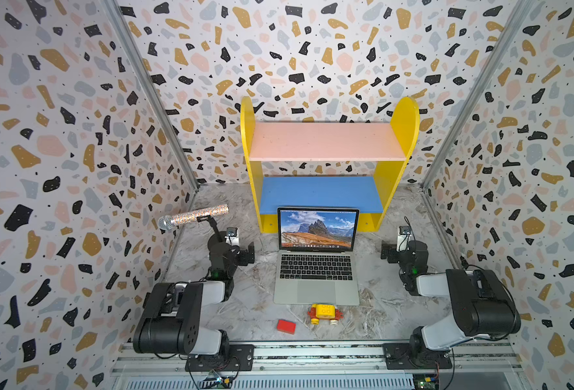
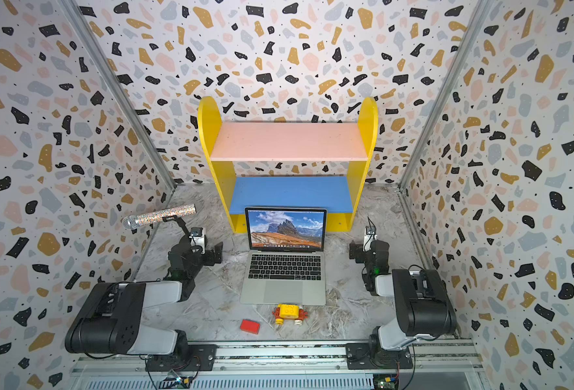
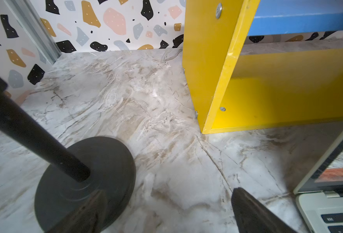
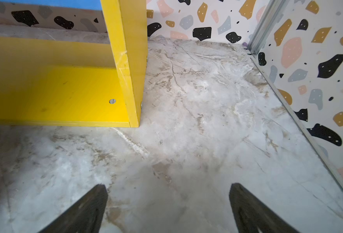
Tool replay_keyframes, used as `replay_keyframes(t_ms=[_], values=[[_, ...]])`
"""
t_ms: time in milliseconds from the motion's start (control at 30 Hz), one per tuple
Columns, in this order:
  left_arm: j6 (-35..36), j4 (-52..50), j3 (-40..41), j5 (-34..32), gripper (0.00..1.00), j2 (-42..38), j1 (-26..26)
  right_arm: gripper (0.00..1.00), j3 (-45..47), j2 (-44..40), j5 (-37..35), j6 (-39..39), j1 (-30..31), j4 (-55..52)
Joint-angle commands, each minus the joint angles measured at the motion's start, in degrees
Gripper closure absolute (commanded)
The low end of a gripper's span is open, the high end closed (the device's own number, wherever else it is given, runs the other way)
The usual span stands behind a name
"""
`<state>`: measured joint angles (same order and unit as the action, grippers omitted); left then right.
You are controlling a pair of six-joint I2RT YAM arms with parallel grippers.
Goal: Close the laptop lid and set it aside
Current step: Close the lid of the laptop.
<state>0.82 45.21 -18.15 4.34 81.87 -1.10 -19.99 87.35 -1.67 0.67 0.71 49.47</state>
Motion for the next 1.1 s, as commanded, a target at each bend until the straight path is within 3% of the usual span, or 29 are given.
replay_keyframes(t_ms=[0, 267, 567, 667, 767, 867, 967, 1000, 1067], values=[[0.14, 3.23, -0.22, 2.77, 0.00, -0.12, 0.92, 0.00, -0.78, -0.68, 0.27, 0.22, -0.18, -0.07], [-0.75, 5.86, 1.08, 6.60, 0.00, -0.11, 2.73, 0.00, -0.75, -0.60, 0.44, 0.18, -0.18, -0.06], [-0.95, 6.67, 1.68, 6.31, 0.01, -0.78, 2.78, 0.00, 0.46, -1.73, 0.82, 0.36, -0.23, 1.44], [-0.64, -0.54, 0.91, 4.43, 0.00, -7.54, 1.40, 0.00, 2.50, -7.08, 0.65, 0.55, -0.02, 0.10], [2.32, -12.89, -1.01, -4.66, 0.00, -18.86, -5.06, 0.00, 1.34, -18.28, -0.11, -0.79, 0.08, -10.11], [-7.44, -16.41, -1.79, -10.12, 0.00, -28.03, -6.54, 0.00, 0.26, -28.91, -6.17, -12.21, 0.03, -15.62], [-19.00, -21.67, -4.83, -13.35, 0.00, -34.26, -6.50, 0.00, -3.30, -36.01, -6.17, -19.75, 0.02, -24.06], [-27.20, -24.96, -5.92, -17.39, 0.01, -35.57, -6.46, 0.00, -5.99, -38.38, -6.39, -23.82, 0.07, -30.49], [-53.56, -43.09, -10.39, -26.10, 0.01, -38.07, -5.95, 0.00, -12.79, -41.75, -8.55, -31.45, 0.08, -45.25]])
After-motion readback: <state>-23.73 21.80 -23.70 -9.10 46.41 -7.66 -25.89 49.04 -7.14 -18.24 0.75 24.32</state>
